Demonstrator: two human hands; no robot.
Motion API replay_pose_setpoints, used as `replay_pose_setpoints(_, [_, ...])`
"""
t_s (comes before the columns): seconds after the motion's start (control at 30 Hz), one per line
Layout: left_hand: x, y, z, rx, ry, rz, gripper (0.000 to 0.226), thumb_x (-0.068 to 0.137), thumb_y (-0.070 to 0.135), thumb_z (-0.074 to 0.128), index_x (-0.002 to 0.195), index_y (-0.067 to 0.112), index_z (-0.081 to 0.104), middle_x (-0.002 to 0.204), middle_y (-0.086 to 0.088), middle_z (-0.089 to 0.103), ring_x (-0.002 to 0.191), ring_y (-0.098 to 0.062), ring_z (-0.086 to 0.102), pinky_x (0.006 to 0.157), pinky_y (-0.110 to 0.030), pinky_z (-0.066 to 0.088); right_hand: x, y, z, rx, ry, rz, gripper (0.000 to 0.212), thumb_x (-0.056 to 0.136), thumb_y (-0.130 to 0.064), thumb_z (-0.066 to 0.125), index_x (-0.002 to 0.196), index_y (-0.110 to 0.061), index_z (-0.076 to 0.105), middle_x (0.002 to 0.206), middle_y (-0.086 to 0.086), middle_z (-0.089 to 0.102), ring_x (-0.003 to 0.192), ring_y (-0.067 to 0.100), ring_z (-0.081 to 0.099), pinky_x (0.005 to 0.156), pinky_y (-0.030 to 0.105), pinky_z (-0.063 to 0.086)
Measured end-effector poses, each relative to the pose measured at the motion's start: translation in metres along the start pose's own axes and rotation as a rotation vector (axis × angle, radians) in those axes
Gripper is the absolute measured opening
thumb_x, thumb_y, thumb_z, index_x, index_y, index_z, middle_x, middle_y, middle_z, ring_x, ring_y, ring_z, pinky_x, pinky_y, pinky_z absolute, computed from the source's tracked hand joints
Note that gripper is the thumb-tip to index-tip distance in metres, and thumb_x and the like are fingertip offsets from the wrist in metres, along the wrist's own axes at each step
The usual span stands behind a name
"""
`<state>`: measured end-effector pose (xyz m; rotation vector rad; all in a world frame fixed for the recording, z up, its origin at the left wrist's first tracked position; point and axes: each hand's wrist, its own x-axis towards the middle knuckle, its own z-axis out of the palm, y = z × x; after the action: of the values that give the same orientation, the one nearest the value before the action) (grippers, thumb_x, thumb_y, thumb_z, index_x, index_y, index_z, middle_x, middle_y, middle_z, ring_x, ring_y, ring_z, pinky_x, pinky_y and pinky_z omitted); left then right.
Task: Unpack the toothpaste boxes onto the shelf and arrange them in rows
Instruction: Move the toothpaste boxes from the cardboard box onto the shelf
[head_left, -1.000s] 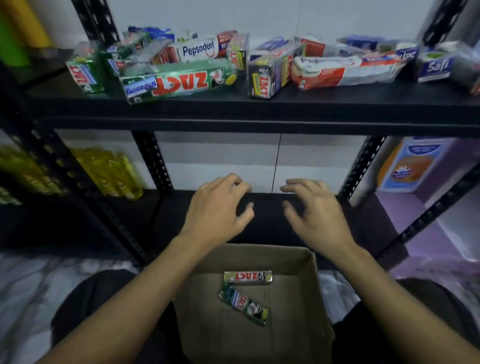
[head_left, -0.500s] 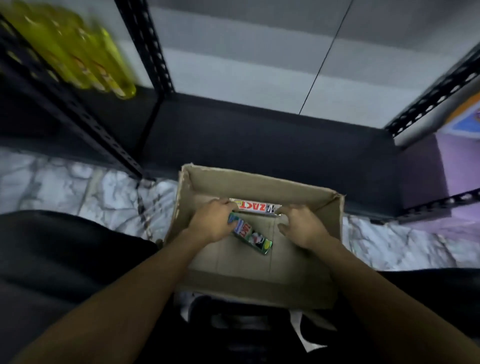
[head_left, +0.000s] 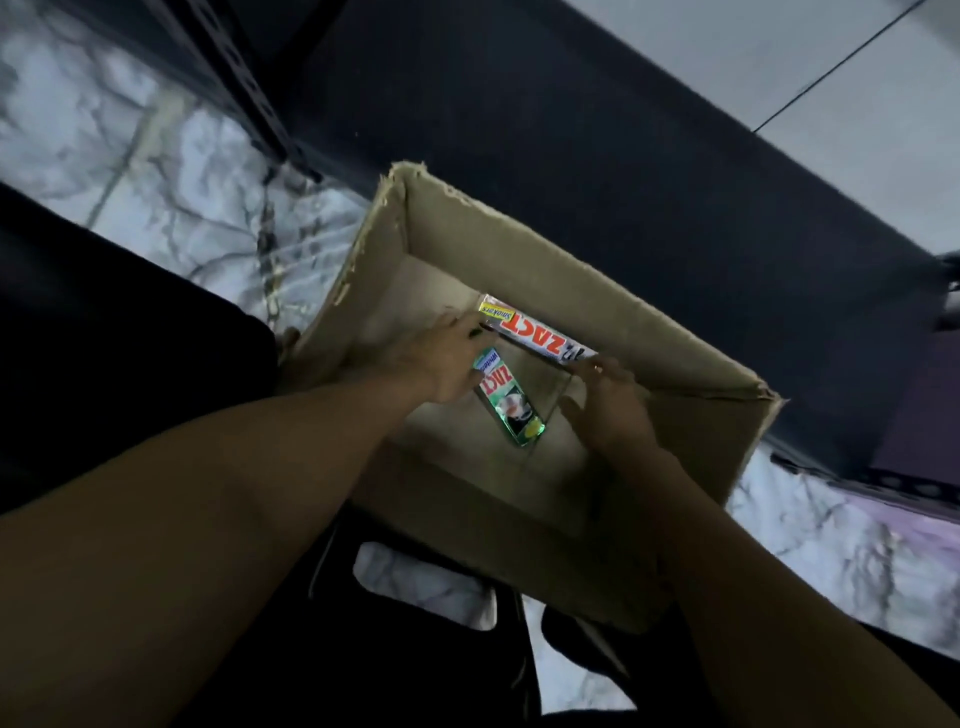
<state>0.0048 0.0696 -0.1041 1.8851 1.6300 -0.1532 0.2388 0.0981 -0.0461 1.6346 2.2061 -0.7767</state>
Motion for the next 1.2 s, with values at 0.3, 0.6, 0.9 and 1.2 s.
replay_pose_setpoints(0.3, [0.006,-0.008,-0.005,-0.159,-0.034,-0.103,0.076,0.087,0.024,0.070,0.152,0.026,0.031,0.138,-0.009,0.038,0.111,-0.030,0.054,0.084,-0.034,0.046,0.023,0.013,0.026,-0.004,-0.028,0.048,0.074,0.088,-0.026,0.068,0.151,-0.017,0.029,0.150,0.013,0.029,0.133,0.036,0.035,0.104,0.042,0.039])
replay_pose_setpoints(0.6, [-0.022,-0.027,0.020,-0.186,-0.014,-0.168,0.047,0.070,0.039,0.081,0.106,0.017,0.059,0.119,-0.006,0.048,0.093,-0.030,0.058,0.083,-0.043,0.051,0.019,0.009,0.059,-0.013,-0.048,0.062,0.039,0.085,-0.021,0.067,0.120,-0.006,0.057,0.127,0.020,0.043,0.116,0.041,0.042,0.094,0.041,0.040])
replay_pose_setpoints(0.9, [-0.036,-0.038,0.028,-0.259,-0.074,-0.051,0.065,0.064,0.026,0.090,0.123,0.016,0.065,0.130,-0.006,0.053,0.114,-0.024,0.055,0.098,-0.031,0.043,0.022,0.012,0.067,0.028,0.015,0.034,0.066,0.087,-0.014,0.063,0.145,-0.015,0.032,0.136,0.014,0.045,0.122,0.037,0.044,0.092,0.048,0.046])
replay_pose_setpoints(1.2, [-0.043,-0.022,0.009,-0.449,-0.272,-0.312,0.053,0.064,0.015,0.088,0.107,0.019,0.056,0.109,-0.002,0.063,0.099,-0.022,0.061,0.082,-0.034,0.054,0.005,0.009,0.049,0.008,-0.157,0.111,0.076,0.076,-0.026,0.078,0.138,-0.011,0.037,0.135,0.014,0.042,0.123,0.035,0.044,0.094,0.043,0.046])
